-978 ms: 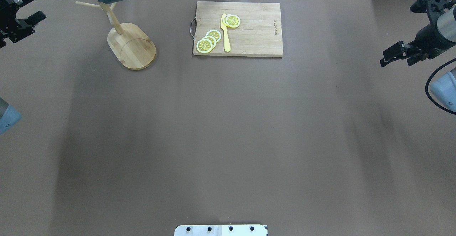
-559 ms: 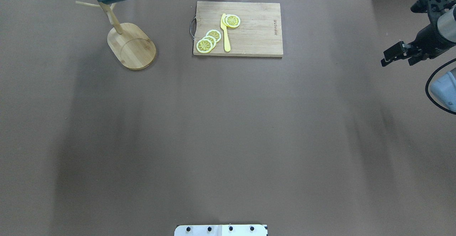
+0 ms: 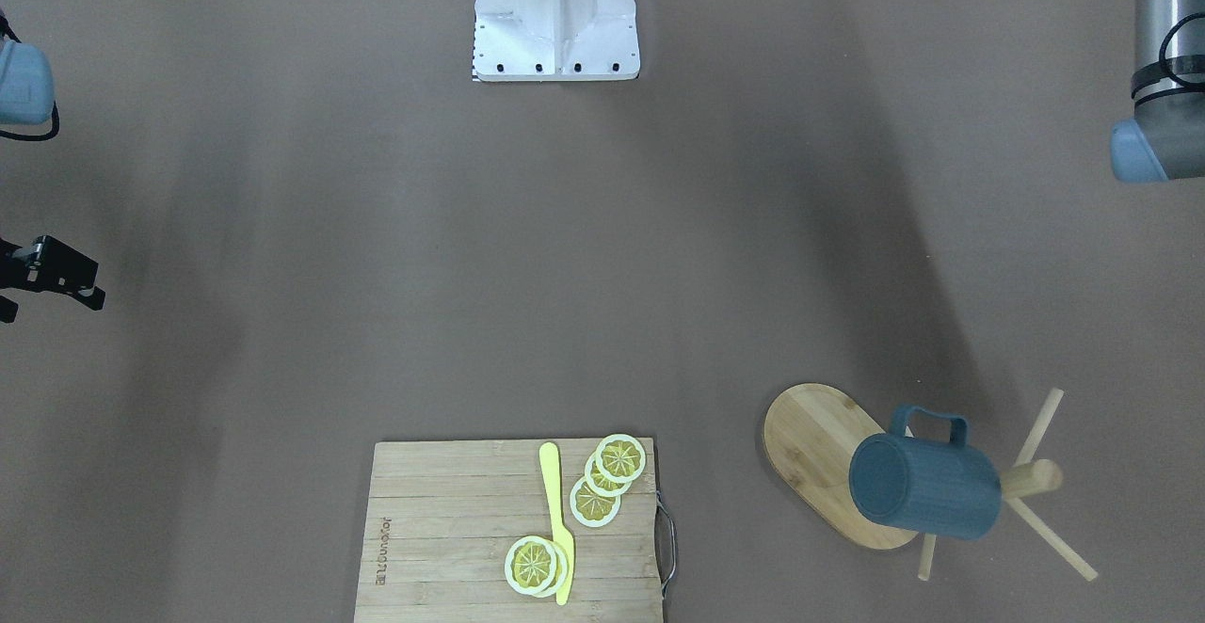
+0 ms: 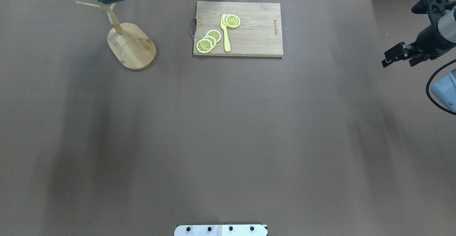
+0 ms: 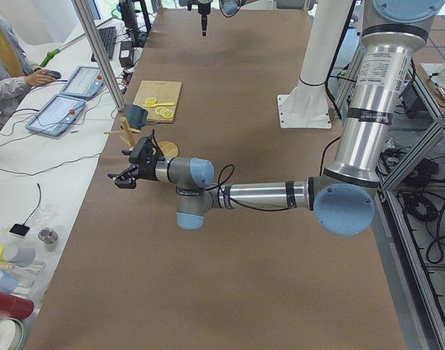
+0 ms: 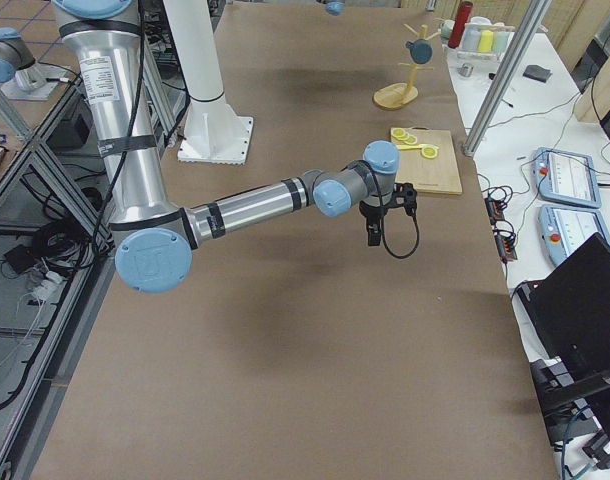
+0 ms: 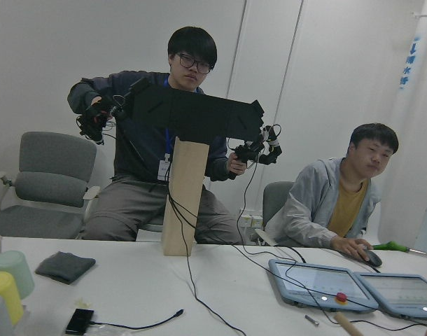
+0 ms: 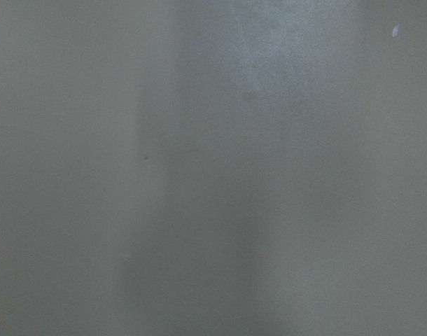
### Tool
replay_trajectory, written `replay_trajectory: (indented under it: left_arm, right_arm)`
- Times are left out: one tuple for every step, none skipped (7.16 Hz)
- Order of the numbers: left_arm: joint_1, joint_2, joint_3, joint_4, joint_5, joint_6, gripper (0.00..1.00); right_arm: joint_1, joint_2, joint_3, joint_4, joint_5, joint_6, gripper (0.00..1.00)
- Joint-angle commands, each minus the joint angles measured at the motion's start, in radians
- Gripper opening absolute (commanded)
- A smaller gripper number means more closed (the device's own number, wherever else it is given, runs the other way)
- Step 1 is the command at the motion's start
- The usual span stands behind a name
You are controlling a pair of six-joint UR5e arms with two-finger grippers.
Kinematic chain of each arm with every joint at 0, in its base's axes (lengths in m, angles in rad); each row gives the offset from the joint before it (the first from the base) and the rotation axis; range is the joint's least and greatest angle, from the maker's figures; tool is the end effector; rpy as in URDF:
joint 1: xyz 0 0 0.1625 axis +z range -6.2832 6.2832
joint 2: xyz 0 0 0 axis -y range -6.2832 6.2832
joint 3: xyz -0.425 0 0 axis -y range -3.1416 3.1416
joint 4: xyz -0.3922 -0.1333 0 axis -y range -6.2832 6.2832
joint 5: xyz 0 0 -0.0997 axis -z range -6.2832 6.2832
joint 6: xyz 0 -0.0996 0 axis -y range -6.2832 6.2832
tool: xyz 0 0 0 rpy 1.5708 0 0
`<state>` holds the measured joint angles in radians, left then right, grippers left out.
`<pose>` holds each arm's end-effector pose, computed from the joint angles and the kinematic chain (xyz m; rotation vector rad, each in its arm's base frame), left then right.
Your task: Hang cup on storage rack
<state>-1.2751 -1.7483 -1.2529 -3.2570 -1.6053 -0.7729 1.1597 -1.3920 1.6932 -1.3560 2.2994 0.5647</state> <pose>0.0405 -0.5787 0.5385 1.3252 0.8161 -0.3510 -0.1678 -0.5525 0.4798 0.1013 -0.8587 -0.0440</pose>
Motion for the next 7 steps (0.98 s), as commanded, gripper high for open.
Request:
replay_trajectory:
  left_arm:
    - [-0.077, 0.012, -0.02, 0.147, -0.106, 0.066, 0.97]
    - [-0.168, 0.012, -0.02, 0.243, -0.274, 0.064, 0.97]
    - [-0.214, 0.007, -0.02, 0.344, -0.377, 0.066, 0.97]
    - [-0.231, 0.01, -0.02, 0.428, -0.442, 0.069, 0.97]
    - [-0.26, 0.012, -0.019, 0.495, -0.528, 0.069, 0.97]
    - [-0.267, 0.021, -0.026, 0.585, -0.621, 0.072, 0.97]
    - [-0.288, 0.023, -0.042, 0.641, -0.683, 0.081, 0.97]
  right_arm:
    - [0.0, -0.002, -0.006, 0.0, 0.0, 0.001, 1.0]
    - [-0.001, -0.002, -0.01, 0.0, 0.0, 0.003, 1.0]
    - [-0.002, -0.002, -0.012, 0.0, 0.0, 0.003, 1.0]
    - [-0.002, -0.002, -0.012, 0.0, 0.0, 0.001, 1.0]
    - [-0.002, -0.001, -0.012, 0.0, 0.0, 0.001, 1.0]
    - [-0.002, -0.001, -0.01, 0.0, 0.0, 0.001, 1.0]
    - [-0.002, 0.001, -0.012, 0.0, 0.0, 0.001, 1.0]
